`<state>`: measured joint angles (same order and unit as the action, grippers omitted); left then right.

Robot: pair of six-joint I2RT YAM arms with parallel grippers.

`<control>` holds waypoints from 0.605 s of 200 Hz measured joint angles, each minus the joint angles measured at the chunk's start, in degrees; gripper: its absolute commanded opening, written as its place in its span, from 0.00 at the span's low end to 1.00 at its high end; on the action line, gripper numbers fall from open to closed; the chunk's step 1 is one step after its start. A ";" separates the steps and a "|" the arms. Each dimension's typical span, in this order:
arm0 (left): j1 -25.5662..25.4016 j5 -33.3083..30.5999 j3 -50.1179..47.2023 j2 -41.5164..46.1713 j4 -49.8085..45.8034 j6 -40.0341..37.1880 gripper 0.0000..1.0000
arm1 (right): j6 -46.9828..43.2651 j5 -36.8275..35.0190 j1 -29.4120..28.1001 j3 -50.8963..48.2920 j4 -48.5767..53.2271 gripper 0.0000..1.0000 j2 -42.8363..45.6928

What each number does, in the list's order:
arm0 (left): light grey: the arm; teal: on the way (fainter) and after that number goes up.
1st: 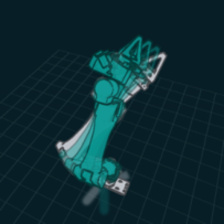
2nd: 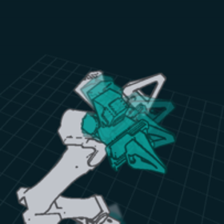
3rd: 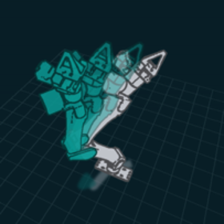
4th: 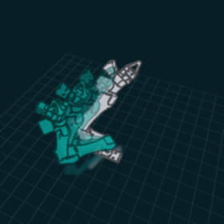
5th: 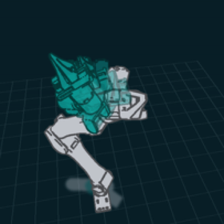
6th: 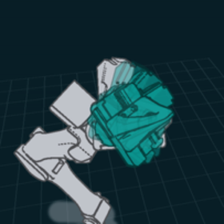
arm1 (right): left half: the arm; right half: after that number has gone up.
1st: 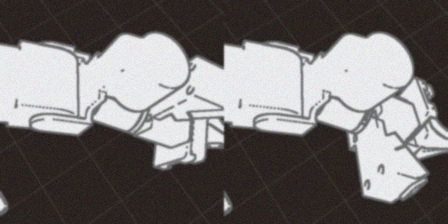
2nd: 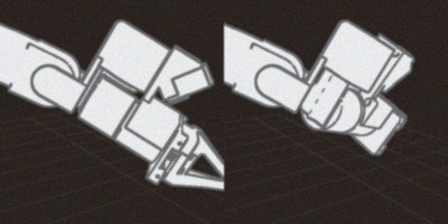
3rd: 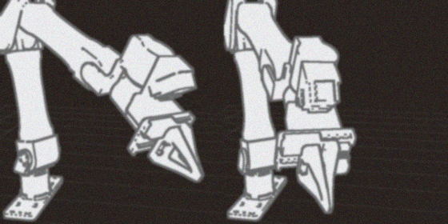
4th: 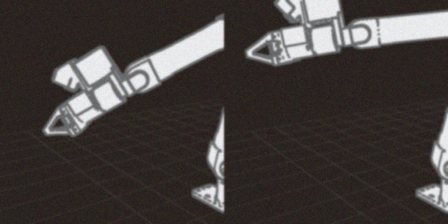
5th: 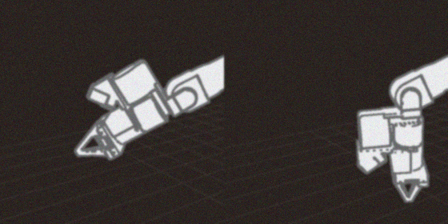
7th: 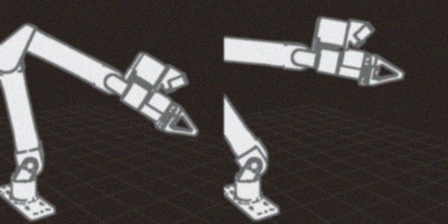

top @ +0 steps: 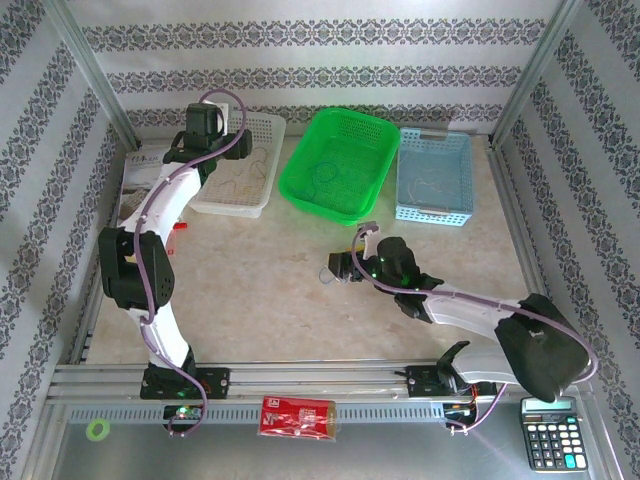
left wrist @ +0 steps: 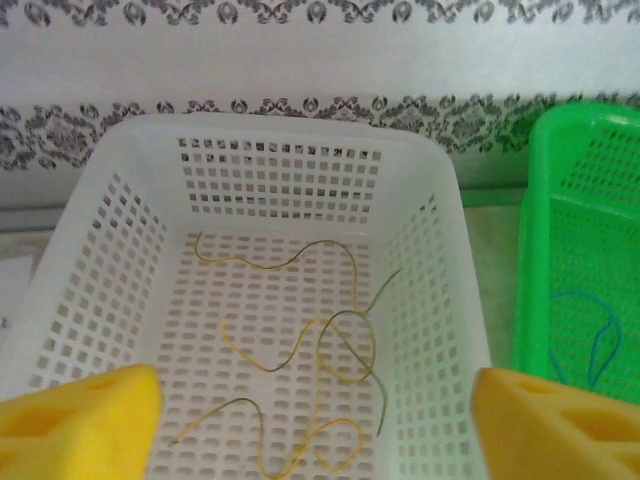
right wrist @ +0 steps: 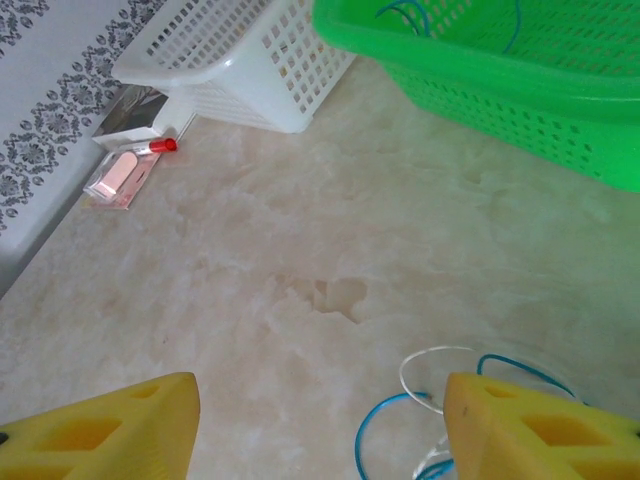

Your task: Untangle the cables

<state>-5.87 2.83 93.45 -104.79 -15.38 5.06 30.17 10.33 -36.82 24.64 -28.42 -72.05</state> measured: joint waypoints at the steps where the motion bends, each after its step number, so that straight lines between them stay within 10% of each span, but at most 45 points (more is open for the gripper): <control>1: 0.00 0.09 0.00 0.07 -0.02 -0.26 0.97 | -0.02 0.00 0.07 0.00 0.24 0.65 0.22; 121: -4.61 11.06 -17.88 21.14 1.90 6.86 1.00 | 0.57 -1.05 8.59 0.04 15.56 0.58 8.33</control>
<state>-10.48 13.89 75.57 -83.66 -13.47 11.92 30.74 9.28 -28.23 24.69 -12.86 -63.72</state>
